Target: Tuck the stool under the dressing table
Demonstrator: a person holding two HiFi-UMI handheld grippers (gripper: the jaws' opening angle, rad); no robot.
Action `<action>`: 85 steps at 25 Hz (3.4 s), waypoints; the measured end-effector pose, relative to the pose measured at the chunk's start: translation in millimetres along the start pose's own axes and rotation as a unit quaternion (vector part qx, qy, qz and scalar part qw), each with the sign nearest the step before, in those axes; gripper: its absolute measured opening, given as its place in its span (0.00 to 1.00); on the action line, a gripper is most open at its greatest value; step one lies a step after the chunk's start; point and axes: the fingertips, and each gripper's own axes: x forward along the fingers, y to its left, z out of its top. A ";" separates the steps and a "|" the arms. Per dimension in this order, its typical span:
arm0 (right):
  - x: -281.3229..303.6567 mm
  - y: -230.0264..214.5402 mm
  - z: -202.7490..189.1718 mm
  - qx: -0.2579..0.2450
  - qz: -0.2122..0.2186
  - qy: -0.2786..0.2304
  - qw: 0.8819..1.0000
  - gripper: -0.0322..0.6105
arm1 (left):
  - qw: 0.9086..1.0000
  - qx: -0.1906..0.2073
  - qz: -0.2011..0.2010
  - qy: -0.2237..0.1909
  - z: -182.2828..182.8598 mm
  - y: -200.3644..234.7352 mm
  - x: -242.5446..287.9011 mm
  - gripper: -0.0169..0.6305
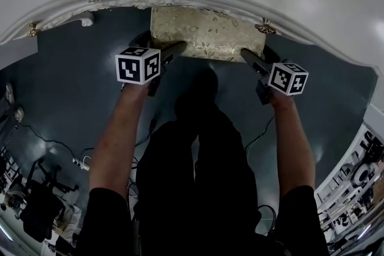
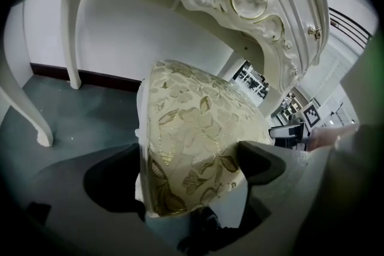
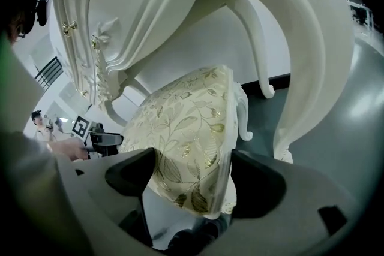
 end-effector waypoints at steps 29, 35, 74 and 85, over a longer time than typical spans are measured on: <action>2.1 -6.8 23.6 -0.058 -0.086 -0.016 0.994 0.63 | 0.997 -0.044 0.054 -0.027 12.9 15.8 -8.2 0.58; -1.8 -13.8 23.4 -0.079 -0.120 -0.006 0.990 0.41 | 0.997 -0.036 0.069 -0.010 8.0 21.2 -14.8 0.40; 20.9 -26.3 87.5 -0.088 -0.153 -0.136 0.975 0.41 | 0.981 -0.009 0.120 -0.150 81.0 41.5 12.4 0.40; -44.1 16.8 58.3 -0.069 -0.126 -0.107 0.984 0.37 | 0.981 0.011 0.134 -0.139 61.3 -4.9 -45.7 0.28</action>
